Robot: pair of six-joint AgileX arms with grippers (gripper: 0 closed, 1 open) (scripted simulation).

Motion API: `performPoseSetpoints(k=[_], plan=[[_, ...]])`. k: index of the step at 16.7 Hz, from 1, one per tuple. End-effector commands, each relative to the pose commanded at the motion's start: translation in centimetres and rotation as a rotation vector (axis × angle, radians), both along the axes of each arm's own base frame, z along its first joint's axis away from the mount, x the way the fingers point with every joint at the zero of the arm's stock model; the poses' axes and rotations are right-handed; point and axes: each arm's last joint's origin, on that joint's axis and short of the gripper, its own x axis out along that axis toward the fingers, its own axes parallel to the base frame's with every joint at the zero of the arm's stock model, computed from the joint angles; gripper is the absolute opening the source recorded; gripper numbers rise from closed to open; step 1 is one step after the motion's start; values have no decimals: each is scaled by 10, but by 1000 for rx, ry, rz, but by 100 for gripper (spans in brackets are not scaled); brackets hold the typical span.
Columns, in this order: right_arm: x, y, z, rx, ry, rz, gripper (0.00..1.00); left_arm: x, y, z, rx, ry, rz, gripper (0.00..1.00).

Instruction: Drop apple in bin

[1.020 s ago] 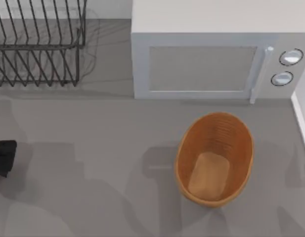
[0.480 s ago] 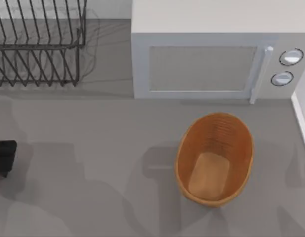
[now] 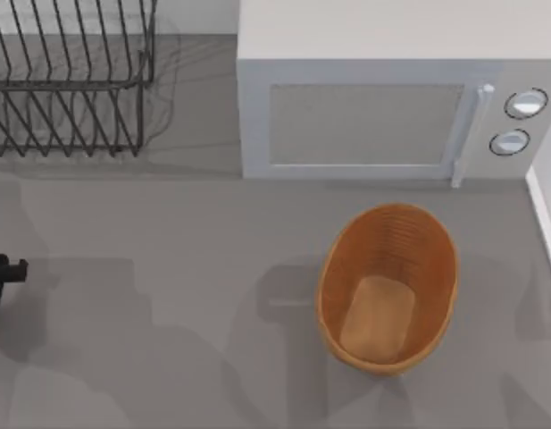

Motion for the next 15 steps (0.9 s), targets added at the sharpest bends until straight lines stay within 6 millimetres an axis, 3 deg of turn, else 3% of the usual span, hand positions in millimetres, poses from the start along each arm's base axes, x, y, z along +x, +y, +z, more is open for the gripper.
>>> performPoseSetpoints(k=[8,12,15], plan=[[0,0,0,0,0,0,100,0,0,0,0,0,0,0],[0,0,0,0,0,0,100,6,1,18,4,-29,1,0],[0,0,0,0,0,0,100,14,3,49,2,-24,-1,0]])
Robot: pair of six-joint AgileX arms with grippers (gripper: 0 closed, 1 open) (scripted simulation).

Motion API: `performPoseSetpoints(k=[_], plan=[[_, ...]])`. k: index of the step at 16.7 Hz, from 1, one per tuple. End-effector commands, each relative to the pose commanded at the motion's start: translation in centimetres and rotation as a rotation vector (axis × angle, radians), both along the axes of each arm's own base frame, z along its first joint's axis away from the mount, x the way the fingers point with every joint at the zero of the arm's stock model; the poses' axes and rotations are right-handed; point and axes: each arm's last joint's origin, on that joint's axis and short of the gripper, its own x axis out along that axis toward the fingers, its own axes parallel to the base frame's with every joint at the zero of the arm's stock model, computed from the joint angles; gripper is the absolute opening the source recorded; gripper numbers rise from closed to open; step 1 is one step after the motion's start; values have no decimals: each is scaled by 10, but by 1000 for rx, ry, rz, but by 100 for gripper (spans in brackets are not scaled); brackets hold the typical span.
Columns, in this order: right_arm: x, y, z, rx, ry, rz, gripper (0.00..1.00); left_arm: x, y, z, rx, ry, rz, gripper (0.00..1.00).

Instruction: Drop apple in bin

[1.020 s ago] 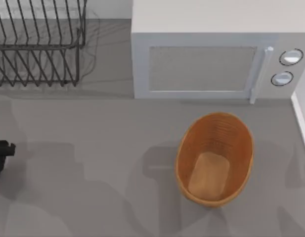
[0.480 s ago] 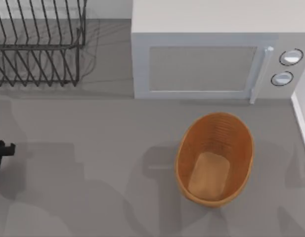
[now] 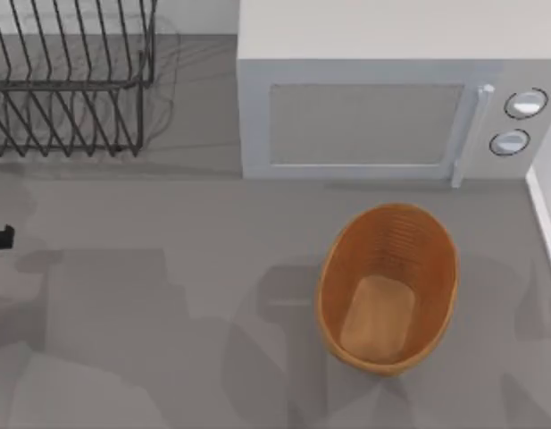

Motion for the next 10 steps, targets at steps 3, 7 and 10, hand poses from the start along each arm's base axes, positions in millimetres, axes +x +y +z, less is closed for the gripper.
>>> performPoseSetpoints(k=[3,7,10], plan=[[0,0,0,0,0,0,100,-1,0,41,-7,37,-3,0],[0,0,0,0,0,0,100,-9,-2,95,-4,23,0,0],[0,0,0,0,0,0,100,-12,-3,109,0,5,0,0]])
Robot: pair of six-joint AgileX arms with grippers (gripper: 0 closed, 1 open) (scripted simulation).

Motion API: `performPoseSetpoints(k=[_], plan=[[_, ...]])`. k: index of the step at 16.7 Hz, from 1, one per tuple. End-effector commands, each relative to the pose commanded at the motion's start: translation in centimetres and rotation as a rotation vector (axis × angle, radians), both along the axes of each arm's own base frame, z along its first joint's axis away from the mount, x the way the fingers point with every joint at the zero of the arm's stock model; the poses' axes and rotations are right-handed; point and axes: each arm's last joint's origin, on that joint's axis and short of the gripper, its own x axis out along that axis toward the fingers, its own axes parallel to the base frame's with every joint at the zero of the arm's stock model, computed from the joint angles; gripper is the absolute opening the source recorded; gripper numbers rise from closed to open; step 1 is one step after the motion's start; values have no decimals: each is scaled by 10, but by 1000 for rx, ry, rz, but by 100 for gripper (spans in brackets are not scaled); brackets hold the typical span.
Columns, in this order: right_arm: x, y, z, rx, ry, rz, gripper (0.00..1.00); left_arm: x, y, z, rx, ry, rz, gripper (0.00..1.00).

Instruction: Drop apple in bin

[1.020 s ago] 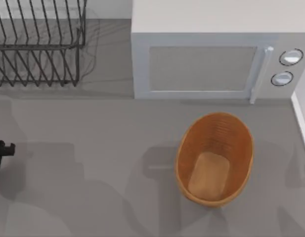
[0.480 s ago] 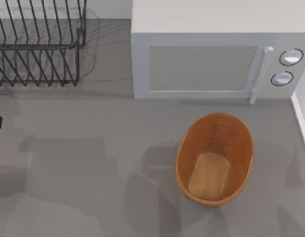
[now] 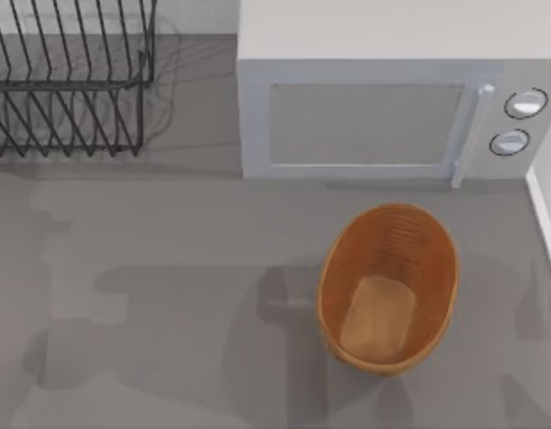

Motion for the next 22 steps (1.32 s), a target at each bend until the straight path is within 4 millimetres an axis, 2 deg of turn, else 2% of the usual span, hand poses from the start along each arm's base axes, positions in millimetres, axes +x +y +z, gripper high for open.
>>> performPoseSetpoints(k=[4,6,8,10,13,16,19,22], plan=[[0,0,0,0,0,0,100,1,1,-2,0,4,0,0],[0,0,0,0,0,0,100,8,-6,-1,-3,17,-40,0],[0,0,0,0,0,0,100,24,-24,1,-6,41,-130,0],[0,0,0,0,0,0,100,46,-52,3,-9,67,-262,0],[0,0,0,0,0,0,100,80,-118,11,-9,87,-517,0],[0,0,0,0,0,0,100,95,-206,22,-7,62,-809,0],[0,0,0,0,0,0,100,79,-297,27,-10,23,-1103,0],[0,0,0,0,0,0,100,40,-372,23,-13,2,-1362,0]])
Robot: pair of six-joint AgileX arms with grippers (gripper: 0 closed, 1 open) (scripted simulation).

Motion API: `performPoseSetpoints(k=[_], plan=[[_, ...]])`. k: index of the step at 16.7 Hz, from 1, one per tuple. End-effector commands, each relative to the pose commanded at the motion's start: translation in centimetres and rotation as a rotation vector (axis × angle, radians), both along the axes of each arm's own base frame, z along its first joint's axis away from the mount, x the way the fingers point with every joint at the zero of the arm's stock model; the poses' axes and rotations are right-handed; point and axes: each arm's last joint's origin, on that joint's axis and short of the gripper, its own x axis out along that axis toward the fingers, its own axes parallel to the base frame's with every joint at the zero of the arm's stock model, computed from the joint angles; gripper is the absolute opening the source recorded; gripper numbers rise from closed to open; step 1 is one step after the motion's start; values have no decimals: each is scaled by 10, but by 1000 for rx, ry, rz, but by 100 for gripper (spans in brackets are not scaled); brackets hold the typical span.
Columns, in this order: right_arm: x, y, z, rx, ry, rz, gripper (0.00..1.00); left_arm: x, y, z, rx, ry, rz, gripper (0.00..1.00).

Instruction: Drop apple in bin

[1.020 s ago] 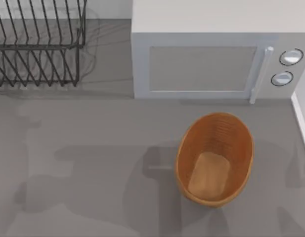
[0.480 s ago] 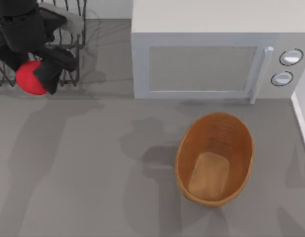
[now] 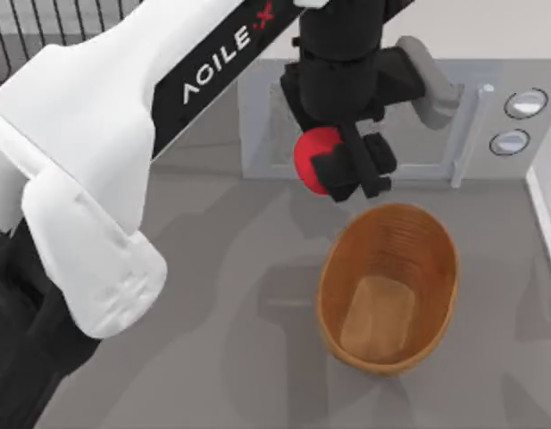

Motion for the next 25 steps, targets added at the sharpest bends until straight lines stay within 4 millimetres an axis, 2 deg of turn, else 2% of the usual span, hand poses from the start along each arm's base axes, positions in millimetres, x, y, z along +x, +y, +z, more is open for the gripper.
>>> performPoseSetpoints(k=[3,5,9,10,16,20,23,25], plan=[[0,0,0,0,0,0,100,-38,-46,-9,0,-6,-181,0],[0,0,0,0,0,0,100,-52,-60,-13,2,-8,-242,0],[0,0,0,0,0,0,100,-54,-62,-13,2,-9,-251,0],[0,0,0,0,0,0,100,-45,-68,-13,-90,-103,-241,0],[0,0,0,0,0,0,100,-40,-71,-16,-91,-104,-232,0],[0,0,0,0,0,0,100,-40,-73,-43,-40,-50,-238,0],[0,0,0,0,0,0,100,-45,-69,-68,-2,-10,-244,0],[0,0,0,0,0,0,100,-49,-65,-77,4,-3,-247,0]])
